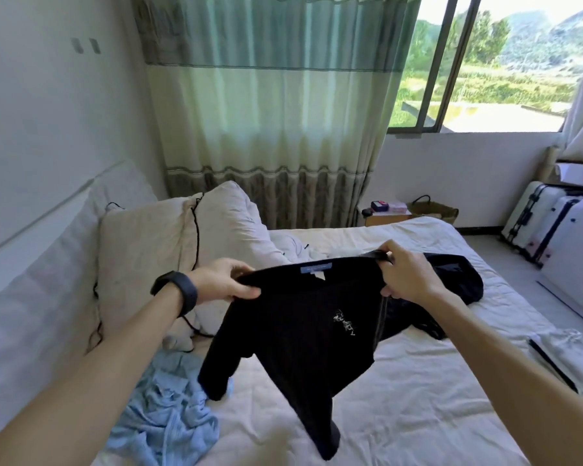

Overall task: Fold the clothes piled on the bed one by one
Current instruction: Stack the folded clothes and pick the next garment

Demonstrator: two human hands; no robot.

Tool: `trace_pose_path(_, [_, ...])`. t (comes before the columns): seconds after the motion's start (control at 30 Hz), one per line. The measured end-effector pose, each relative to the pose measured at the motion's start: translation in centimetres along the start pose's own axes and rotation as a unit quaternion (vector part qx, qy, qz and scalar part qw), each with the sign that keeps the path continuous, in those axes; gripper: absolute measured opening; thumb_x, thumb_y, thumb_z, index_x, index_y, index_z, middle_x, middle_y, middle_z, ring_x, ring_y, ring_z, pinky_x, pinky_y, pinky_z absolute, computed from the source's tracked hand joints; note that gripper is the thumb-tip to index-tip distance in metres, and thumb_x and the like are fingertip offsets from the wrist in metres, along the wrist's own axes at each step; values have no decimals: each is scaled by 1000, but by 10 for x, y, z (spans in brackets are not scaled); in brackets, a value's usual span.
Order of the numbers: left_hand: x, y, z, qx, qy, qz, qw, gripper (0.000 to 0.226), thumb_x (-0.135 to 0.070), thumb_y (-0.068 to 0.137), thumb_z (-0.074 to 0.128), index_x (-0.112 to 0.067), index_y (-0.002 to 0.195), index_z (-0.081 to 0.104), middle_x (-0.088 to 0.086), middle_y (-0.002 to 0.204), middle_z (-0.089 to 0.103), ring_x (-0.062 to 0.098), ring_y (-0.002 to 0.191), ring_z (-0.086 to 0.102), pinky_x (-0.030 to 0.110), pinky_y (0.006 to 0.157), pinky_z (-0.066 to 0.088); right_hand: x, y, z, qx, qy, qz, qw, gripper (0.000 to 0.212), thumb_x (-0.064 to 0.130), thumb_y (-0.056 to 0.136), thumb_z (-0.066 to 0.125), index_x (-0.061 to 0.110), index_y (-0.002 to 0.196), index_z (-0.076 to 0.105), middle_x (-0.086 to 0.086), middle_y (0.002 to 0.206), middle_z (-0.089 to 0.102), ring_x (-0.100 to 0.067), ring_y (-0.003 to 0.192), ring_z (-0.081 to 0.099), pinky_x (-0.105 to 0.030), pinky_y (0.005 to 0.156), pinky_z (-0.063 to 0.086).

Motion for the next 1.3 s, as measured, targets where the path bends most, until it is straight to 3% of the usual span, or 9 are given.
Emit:
trace_pose_path(0.23, [53, -16, -17, -33, 218, -22, 975, 19, -26, 72, 87, -29, 72, 68, -14, 68, 67, 3, 67, 62, 19, 62, 45, 15, -15, 26, 114, 37, -9, 993, 26, 45, 83, 80, 22, 88, 70, -1, 76, 68, -15, 71, 66, -32, 69, 49])
trace_pose_path(0.33, [74, -30, -19, -1, 251, -31, 968, 20, -26, 69, 87, -30, 71, 68, -10, 72, 70, 3, 66, 62, 22, 62, 45, 16, -26, 36, 166, 45, 5, 985, 35, 22, 76, 87, 23, 104, 67, -5, 97, 71, -21, 87, 71, -36, 82, 55])
trace_pose_path(0.5, [102, -41, -15, 32, 284, -3, 958, 17, -26, 69, 84, -27, 69, 67, -14, 61, 63, -2, 60, 58, 17, 55, 40, 12, -43, 63, 40, 19, -30, 999, 14, 24, 93, 74, 33, 90, 63, 6, 79, 67, -15, 71, 62, -30, 69, 47])
trace_pose_path(0.63, [111, -47, -6, 52, 334, 47, 940, 20, -33, 75, 83, -20, 76, 67, -5, 87, 60, 10, 73, 58, 23, 66, 43, 7, -59, 69, 5, 27, -42, 999, 16, 22, 98, 69, 31, 85, 66, 1, 75, 69, -17, 67, 67, -29, 62, 51])
trace_pose_path(0.73, [102, -57, -11, 22, 225, 53, 973, 25, -38, 77, 85, -18, 86, 72, -9, 93, 67, 3, 79, 61, 24, 79, 47, 11, -67, 61, -39, 18, -60, 997, 19, 19, 100, 65, 29, 85, 60, 0, 77, 67, -26, 70, 65, -38, 67, 50])
trace_pose_path(0.93, [50, -77, -40, -145, -58, 90, 984, 30, -47, 72, 85, -24, 78, 66, -2, 76, 72, 8, 71, 67, 20, 67, 53, 35, -71, 3, -232, 39, -107, 966, 16, 48, 88, 72, 43, 81, 59, 26, 83, 64, 5, 78, 59, -7, 67, 38])
trace_pose_path(1.0, [40, -85, -40, -169, -11, 106, 980, 24, -44, 73, 86, -32, 76, 65, -11, 73, 70, 1, 66, 65, 12, 60, 48, 29, -75, -6, -208, 11, -125, 970, 11, 44, 87, 76, 43, 88, 64, 22, 91, 61, -3, 82, 59, -16, 74, 40])
trace_pose_path(1.13, [46, -101, -11, -56, 168, 37, 983, 18, -33, 74, 88, -33, 78, 70, -10, 69, 70, 12, 71, 67, 29, 70, 53, -11, -88, 0, -98, -67, -89, 989, 7, 27, 93, 73, 21, 97, 75, 8, 94, 60, -20, 90, 62, -29, 80, 39])
trace_pose_path(1.3, [48, -116, 3, -216, 176, 79, 957, 16, -21, 84, 80, -35, 84, 72, -13, 79, 74, 8, 77, 69, 25, 70, 49, -27, -112, -3, -116, 62, -43, 990, 14, 44, 98, 62, 38, 87, 56, 5, 102, 59, -13, 53, 71, -38, 54, 56])
Point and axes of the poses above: each hand's wrist, its own y-axis towards the middle knuckle, its own z-axis out of the palm, x = y × z, the point moved 2 cm from there along y, towards the middle knuckle
